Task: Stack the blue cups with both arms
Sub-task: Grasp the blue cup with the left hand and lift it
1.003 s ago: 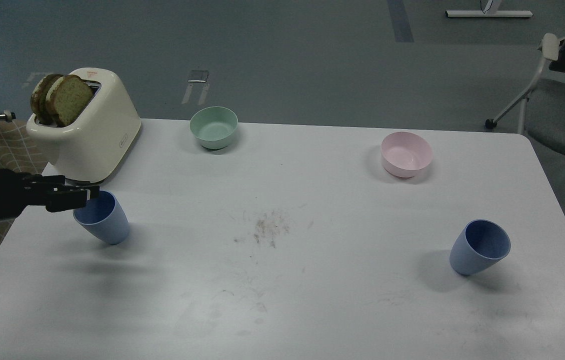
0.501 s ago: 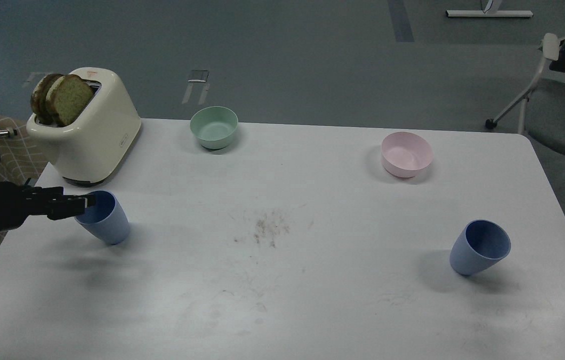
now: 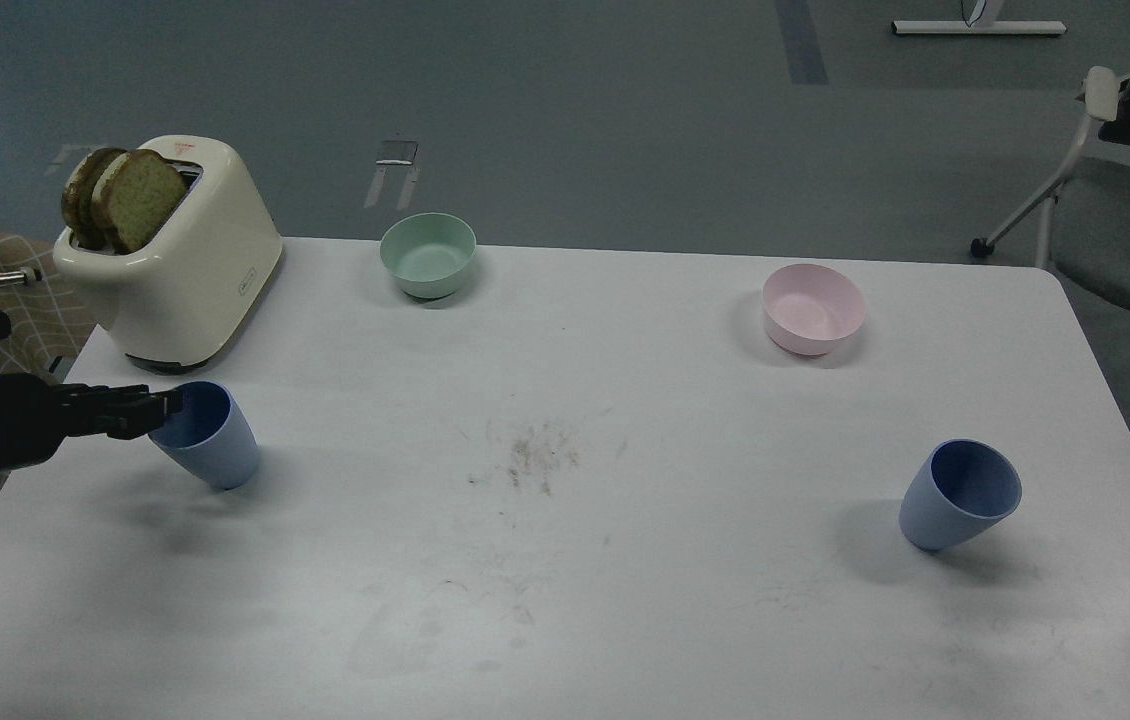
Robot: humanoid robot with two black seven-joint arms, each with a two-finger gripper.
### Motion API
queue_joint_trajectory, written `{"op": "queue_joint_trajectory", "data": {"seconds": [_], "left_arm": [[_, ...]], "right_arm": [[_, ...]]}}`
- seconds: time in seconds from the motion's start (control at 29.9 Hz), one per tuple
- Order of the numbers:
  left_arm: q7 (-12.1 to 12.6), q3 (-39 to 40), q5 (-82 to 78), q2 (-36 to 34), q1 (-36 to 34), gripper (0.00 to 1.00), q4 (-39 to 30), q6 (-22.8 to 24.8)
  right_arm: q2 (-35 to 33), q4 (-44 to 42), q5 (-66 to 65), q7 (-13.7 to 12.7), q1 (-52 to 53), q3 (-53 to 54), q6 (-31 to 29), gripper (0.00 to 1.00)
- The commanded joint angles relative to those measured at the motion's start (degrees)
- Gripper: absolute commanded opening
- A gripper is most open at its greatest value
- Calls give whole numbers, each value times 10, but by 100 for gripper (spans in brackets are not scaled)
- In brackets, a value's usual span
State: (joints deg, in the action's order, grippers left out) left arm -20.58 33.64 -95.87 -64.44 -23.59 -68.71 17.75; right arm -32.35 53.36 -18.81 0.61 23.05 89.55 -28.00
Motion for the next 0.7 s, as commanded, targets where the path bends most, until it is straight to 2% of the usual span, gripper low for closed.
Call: {"op": "queue_joint_trajectory", "data": {"seconds": [0.0,0.1,0.23,0.5,0.6,0.67], "left_arm": [[-11,0,0,-1,-2,3,2,1],[-28,0,-1,-2,-8,0,-1,1],[-29,3,0,-4,-22,0,-17,4],[-19,1,-6,-2,-142,0,-101,58],[-1,0,-58,38,-170,0,-107,71],[4,-1,-119,109,-203,0,-104,102]], "right_arm": [[0,-2,0,0,0,-1,0,100],[0,-4,0,0,-1,-1,0,100],[0,-5,0,0,-2,-1,0,100],[-1,-6,0,1,-5,0,0,100],[-1,-7,0,1,-6,0,0,100],[-1,-6,0,1,-6,1,0,100]]}}
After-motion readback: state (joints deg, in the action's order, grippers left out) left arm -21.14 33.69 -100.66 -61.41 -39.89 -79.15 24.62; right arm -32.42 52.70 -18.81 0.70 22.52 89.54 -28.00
